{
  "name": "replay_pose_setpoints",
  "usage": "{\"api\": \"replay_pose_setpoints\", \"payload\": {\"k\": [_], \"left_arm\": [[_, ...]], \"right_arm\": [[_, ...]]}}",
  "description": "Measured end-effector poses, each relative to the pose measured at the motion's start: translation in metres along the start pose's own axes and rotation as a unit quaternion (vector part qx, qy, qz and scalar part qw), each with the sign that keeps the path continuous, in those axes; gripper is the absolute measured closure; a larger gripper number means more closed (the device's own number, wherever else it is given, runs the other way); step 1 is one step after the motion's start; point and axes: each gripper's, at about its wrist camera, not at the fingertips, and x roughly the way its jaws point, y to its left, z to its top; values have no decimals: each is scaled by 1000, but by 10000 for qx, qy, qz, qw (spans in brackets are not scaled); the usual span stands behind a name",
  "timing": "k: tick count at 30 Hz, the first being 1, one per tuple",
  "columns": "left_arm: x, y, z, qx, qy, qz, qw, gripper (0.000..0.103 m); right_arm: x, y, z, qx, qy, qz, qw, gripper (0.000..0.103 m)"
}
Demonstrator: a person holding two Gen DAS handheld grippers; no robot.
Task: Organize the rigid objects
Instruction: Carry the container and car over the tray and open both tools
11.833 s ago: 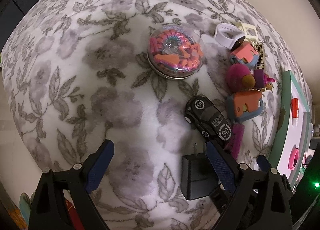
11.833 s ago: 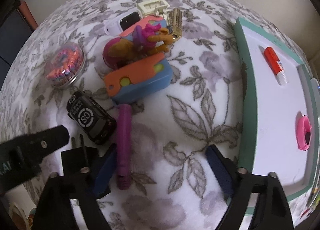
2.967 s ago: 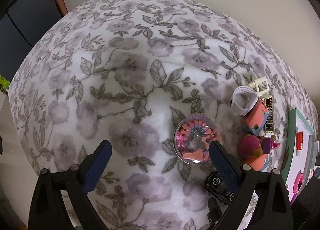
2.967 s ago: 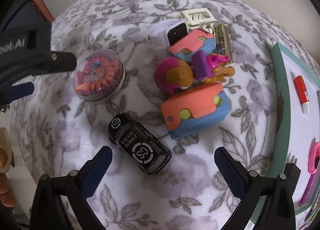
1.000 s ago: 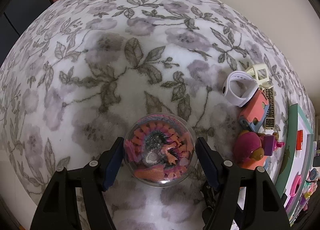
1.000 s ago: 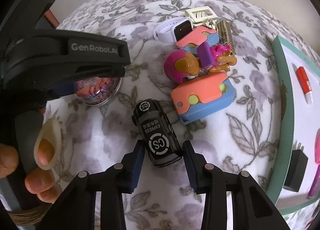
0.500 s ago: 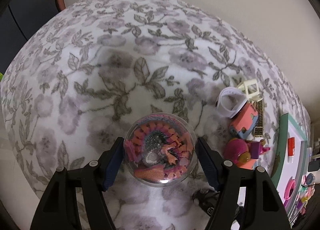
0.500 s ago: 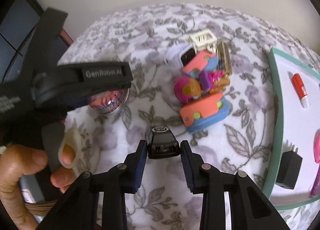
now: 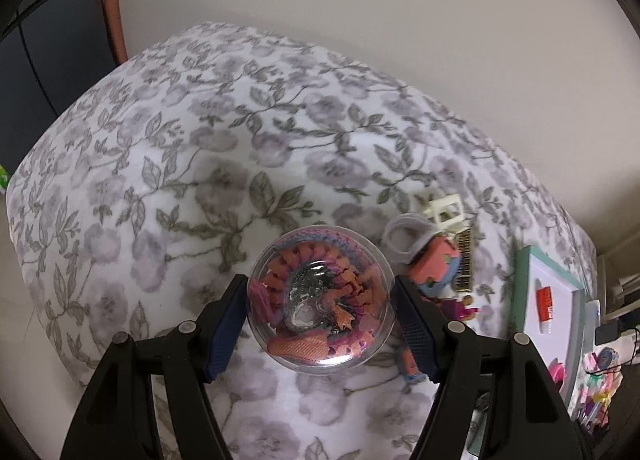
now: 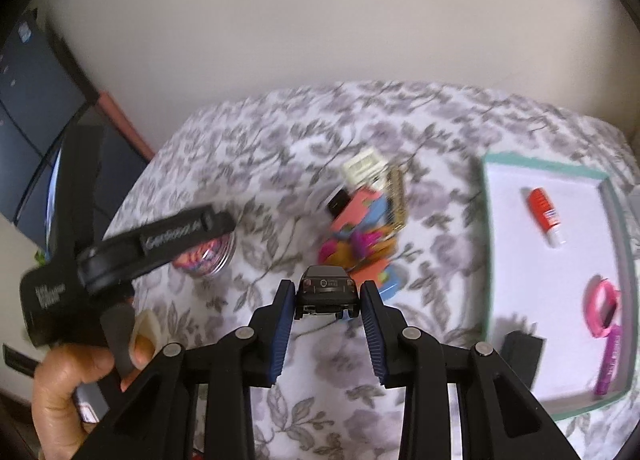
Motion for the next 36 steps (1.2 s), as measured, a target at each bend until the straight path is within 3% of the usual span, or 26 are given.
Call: {"api": "replay_pose_setpoints", "payload": {"k": [14, 27, 36], "left_arm": [[-10, -98, -20, 955, 187, -495, 9940, 30], [14, -214, -59, 2049, 634, -815, 9733, 30], [39, -247, -66, 2287, 806, -851, 9664, 30]], "right_arm": [[-18, -89, 10, 926, -334, -898, 9911, 67], [-25, -182, -3, 1784, -137, -1962, 9641, 67], [-14, -212, -5, 2033, -126, -2206, 9539, 67]]}}
